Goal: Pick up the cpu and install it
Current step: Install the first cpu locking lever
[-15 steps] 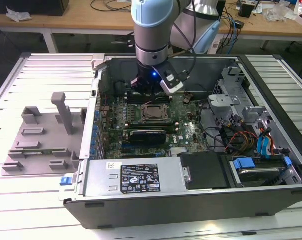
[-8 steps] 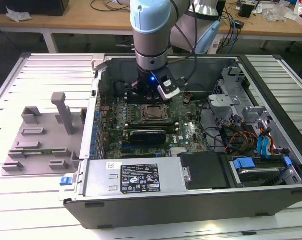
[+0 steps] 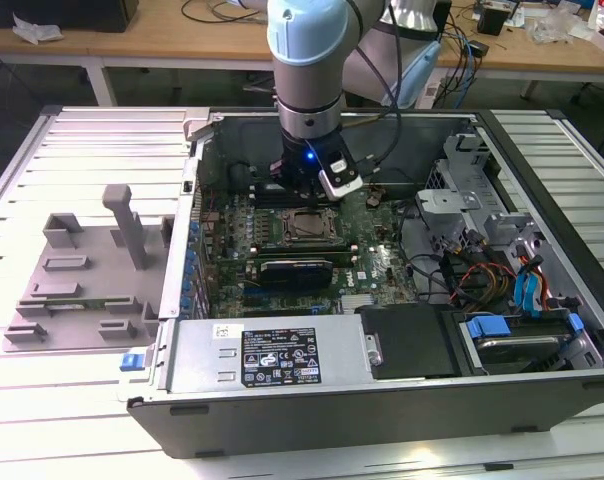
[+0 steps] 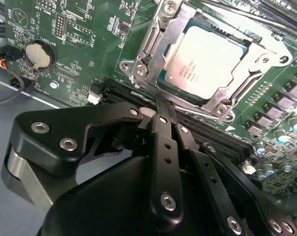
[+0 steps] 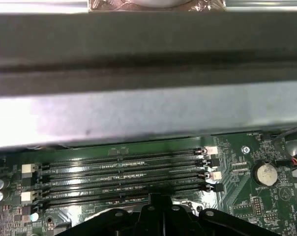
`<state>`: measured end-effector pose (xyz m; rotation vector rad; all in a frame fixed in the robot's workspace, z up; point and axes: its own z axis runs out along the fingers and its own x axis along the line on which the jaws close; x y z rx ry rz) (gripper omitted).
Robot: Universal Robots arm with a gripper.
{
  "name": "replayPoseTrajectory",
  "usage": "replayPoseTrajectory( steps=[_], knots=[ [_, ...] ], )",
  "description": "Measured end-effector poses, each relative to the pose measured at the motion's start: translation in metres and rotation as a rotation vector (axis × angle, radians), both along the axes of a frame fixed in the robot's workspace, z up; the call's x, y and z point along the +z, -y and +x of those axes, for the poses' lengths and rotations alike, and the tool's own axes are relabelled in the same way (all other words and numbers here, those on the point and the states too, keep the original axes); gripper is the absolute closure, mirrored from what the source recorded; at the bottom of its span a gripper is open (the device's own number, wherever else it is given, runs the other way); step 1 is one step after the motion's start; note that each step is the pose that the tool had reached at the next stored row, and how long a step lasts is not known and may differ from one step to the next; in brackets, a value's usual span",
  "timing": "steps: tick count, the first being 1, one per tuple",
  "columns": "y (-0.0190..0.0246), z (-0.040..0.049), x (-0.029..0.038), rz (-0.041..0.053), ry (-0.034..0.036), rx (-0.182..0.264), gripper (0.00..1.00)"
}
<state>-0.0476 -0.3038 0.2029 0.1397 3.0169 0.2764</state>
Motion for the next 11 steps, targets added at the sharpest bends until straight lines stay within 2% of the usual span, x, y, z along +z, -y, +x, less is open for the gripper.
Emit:
replayPoseTrajectory(
  steps=[9, 11],
  knots=[
    [-0.0037, 0.0000, 0.0046, -0.0079, 0.0000, -0.027, 0.89],
    [-0.0065, -0.0006, 0.0047, -0.0084, 0.0001, -0.033, 0.89]
  ],
)
